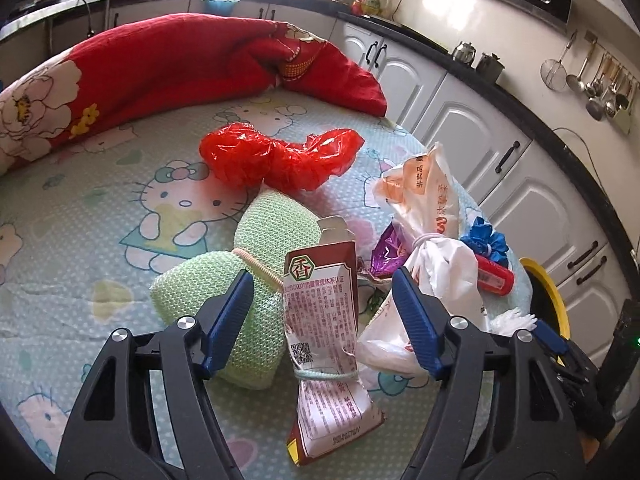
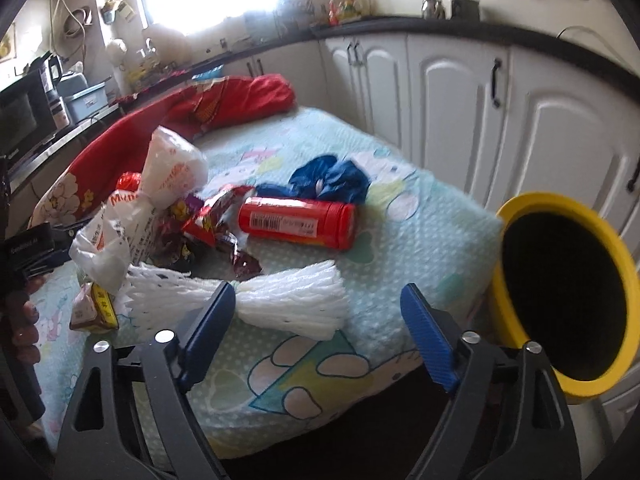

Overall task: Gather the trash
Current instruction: 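Grasp the paper carton with the left tool while the right tool grasps the white foam net, then carry the carton and foam net with both tools over the yellow bin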

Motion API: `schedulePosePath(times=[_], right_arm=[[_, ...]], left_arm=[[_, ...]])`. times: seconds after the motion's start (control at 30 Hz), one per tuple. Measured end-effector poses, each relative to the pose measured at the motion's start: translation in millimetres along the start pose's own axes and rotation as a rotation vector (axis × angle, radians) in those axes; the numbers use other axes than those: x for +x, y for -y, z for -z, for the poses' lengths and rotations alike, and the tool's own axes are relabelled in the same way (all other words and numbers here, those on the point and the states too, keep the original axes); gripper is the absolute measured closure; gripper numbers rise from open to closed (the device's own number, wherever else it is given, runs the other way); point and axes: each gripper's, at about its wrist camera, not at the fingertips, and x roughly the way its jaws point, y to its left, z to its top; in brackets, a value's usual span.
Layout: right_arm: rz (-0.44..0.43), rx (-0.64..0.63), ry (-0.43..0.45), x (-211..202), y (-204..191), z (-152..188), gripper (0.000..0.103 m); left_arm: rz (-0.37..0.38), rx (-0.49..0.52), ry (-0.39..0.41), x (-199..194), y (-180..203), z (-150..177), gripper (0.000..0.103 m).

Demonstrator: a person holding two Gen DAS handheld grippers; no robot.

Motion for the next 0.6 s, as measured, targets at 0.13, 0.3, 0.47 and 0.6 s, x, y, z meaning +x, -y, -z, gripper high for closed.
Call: schedulePosePath(times=[0.13,0.3,0.47,0.6], right_arm=[[-0.07,0.023,-0.043,9,2,2,0.056],[-0.076,-0.035,-0.027,2,-5,4,0.082],[-0.072,-0.06,-0.014,-3,-6,5,0.09],[-0.079,-0.076,-0.002,-8,-7,5,0.091]], left_arm=[[-0.026,0.005,-0.008,1,-1,-1,0.064],[-0.031,0.033,-0.033,2,2,-2,0.071],[-0.038,0.049,-0.049,3,4,-3,0.071],[-0.031,0.046,-0.042,-1,2,-4,0.072]])
